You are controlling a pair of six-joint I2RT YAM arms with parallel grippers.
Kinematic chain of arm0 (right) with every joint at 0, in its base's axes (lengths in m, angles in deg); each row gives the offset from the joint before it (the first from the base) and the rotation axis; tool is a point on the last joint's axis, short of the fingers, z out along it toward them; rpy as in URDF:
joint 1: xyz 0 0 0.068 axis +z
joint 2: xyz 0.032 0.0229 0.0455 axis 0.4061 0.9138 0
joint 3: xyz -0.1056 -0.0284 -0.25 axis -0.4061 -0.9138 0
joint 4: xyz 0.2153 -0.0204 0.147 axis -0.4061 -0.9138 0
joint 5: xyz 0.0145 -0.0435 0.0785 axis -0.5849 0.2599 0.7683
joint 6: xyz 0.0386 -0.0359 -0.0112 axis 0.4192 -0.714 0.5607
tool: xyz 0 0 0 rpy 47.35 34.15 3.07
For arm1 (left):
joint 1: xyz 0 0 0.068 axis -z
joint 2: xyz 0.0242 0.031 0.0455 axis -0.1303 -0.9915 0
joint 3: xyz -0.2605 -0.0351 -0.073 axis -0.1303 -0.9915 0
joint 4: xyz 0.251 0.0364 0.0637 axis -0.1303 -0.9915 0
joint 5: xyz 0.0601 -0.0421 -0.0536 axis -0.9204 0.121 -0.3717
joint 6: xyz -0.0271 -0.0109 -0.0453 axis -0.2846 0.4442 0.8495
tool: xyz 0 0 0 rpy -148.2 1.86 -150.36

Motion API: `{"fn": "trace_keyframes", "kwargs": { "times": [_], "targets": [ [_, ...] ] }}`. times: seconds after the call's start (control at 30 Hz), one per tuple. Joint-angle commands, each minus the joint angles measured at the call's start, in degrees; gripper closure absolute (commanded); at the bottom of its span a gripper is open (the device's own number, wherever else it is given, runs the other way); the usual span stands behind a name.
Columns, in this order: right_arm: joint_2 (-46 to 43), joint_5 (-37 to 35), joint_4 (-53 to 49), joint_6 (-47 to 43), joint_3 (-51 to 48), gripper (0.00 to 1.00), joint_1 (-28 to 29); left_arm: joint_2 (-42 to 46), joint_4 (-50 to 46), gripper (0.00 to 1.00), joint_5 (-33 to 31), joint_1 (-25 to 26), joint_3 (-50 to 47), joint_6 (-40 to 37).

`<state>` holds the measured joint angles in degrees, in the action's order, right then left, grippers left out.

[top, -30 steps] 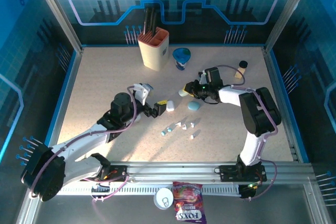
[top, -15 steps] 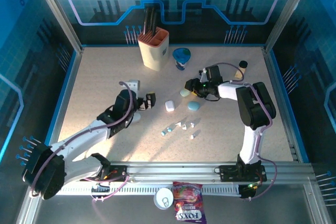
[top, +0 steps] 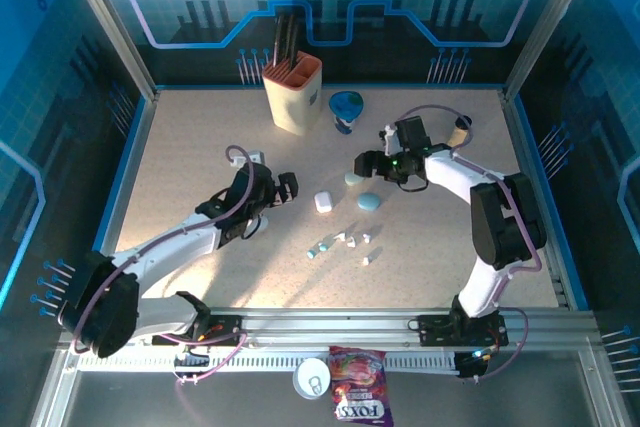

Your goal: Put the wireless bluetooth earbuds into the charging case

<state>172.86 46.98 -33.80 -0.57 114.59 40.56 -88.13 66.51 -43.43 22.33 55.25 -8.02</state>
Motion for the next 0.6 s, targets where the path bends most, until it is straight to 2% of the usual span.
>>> {"fn": "trace_keyframes", "kwargs": {
  "times": [0.0,0.33,0.57],
  "targets": [
    [0.1,2.6,-3.3,-3.7,-1.3,0.15,1.5,-0.9,-0.6,0.01,2.5,-0.3,2.5,1.3],
    [-0.6,5.5,-5.7,-5.7,-4.2,0.19,5.2,-0.7,1.2,0.01,4.3,-0.3,1.9,1.2],
    [-3.0,2.2,-7.9,-5.7,-5.4,0.23,7.2,-0.4,1.8,0.01,4.9,-0.3,1.4,1.3]
  ]
}}
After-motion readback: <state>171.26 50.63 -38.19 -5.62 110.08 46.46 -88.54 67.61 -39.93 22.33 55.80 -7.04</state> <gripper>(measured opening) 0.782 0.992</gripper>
